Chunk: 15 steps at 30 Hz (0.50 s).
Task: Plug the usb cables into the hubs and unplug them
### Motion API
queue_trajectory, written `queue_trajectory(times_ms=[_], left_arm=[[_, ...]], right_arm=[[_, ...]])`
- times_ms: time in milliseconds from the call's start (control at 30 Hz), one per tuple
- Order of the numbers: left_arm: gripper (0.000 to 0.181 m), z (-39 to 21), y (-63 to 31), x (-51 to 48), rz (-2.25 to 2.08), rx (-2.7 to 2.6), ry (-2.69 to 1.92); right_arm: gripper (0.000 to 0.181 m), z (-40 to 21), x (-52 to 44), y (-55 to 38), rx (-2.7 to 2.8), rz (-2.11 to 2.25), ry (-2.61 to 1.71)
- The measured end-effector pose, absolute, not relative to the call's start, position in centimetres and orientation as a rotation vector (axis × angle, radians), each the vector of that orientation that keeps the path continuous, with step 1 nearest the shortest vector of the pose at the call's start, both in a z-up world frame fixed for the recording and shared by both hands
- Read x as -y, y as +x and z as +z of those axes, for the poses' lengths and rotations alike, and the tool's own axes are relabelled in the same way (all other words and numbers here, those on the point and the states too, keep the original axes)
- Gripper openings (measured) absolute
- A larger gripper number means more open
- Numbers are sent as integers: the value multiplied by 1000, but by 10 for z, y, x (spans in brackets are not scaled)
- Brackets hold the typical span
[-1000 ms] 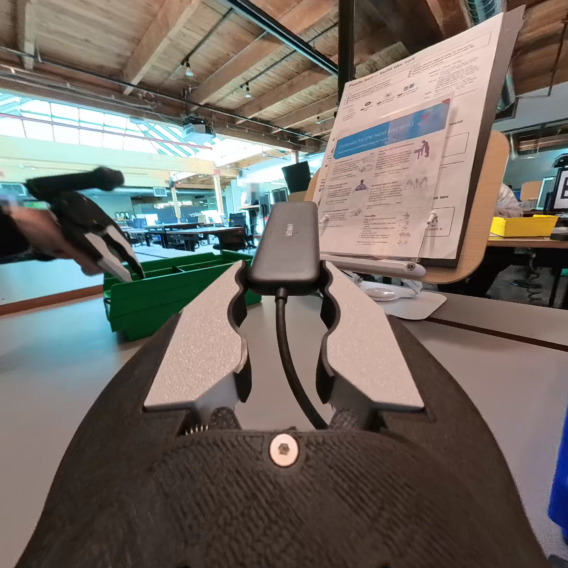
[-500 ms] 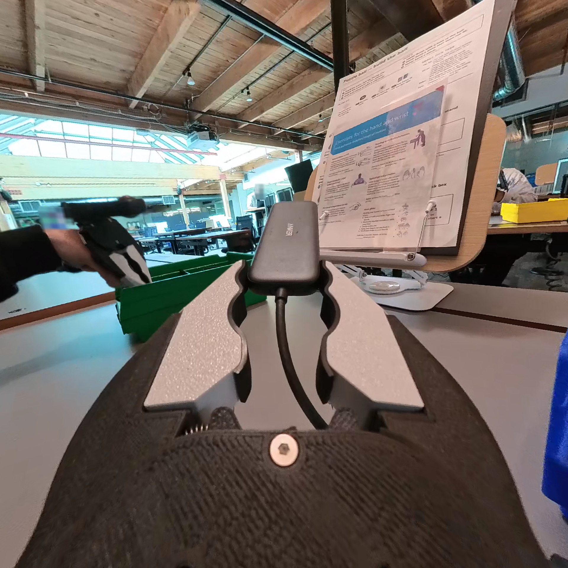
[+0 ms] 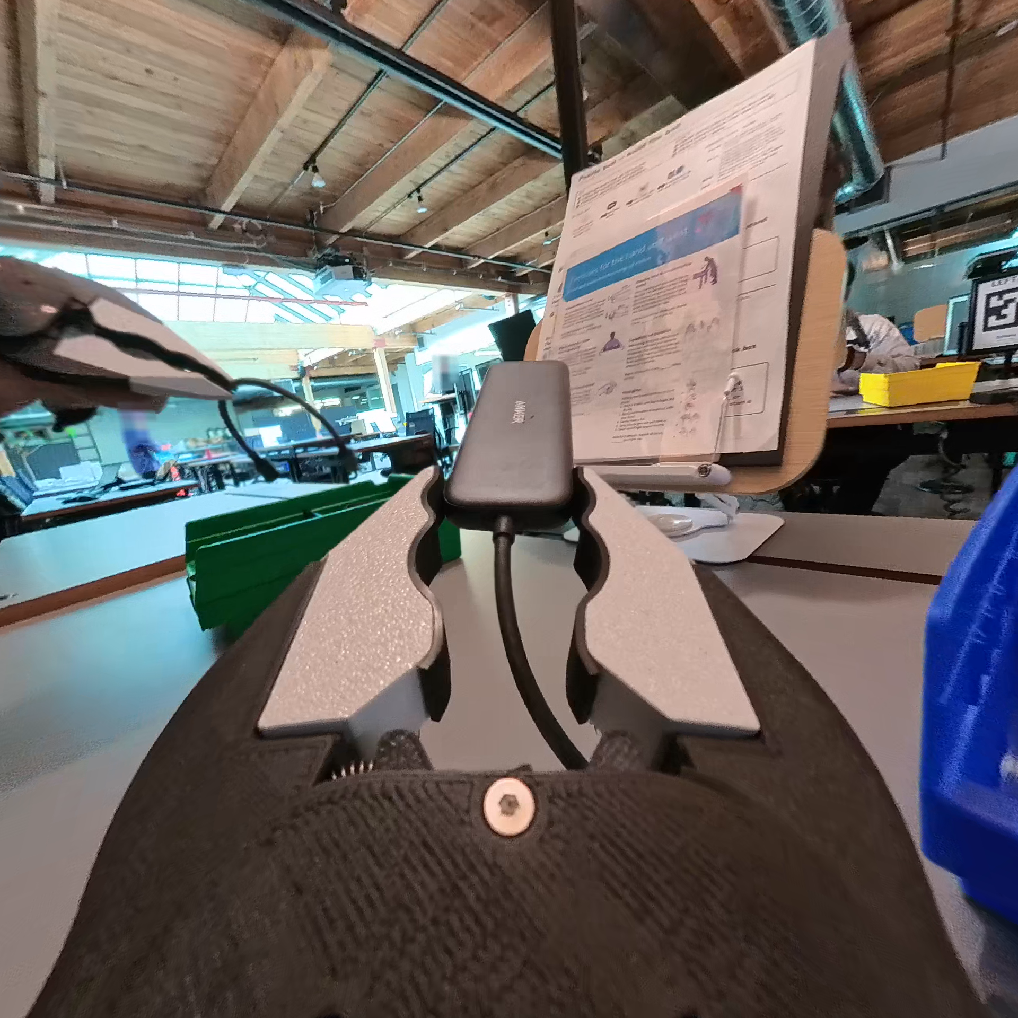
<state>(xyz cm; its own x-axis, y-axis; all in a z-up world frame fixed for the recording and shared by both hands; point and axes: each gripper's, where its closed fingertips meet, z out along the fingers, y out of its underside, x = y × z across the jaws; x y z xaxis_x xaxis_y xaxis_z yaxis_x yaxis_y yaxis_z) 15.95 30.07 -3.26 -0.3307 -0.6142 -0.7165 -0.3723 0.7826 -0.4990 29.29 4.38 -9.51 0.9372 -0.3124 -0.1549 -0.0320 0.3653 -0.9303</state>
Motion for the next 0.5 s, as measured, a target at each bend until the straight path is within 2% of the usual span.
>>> queue_trajectory(times_ms=[33, 133, 267, 367, 500], left_arm=[[2, -29, 166, -276, -316, -1953, -648], [3, -45, 180, -205, -366, -1974, -377], [3, -113, 184, -137, -349, -2018, 29], [3, -160, 172, -105, -537, -2089, 61], [5, -189, 155, -109, -678, -2175, -19]], right_arm=[[46, -93, -41, 295, -338, -190, -1176], [45, -89, -30, 302, -362, -213, -1140], [45, -86, -19, 310, -387, -243, -1115], [45, -87, -19, 310, -388, -240, -1119], [45, -90, -26, 306, -365, -239, -1149]])
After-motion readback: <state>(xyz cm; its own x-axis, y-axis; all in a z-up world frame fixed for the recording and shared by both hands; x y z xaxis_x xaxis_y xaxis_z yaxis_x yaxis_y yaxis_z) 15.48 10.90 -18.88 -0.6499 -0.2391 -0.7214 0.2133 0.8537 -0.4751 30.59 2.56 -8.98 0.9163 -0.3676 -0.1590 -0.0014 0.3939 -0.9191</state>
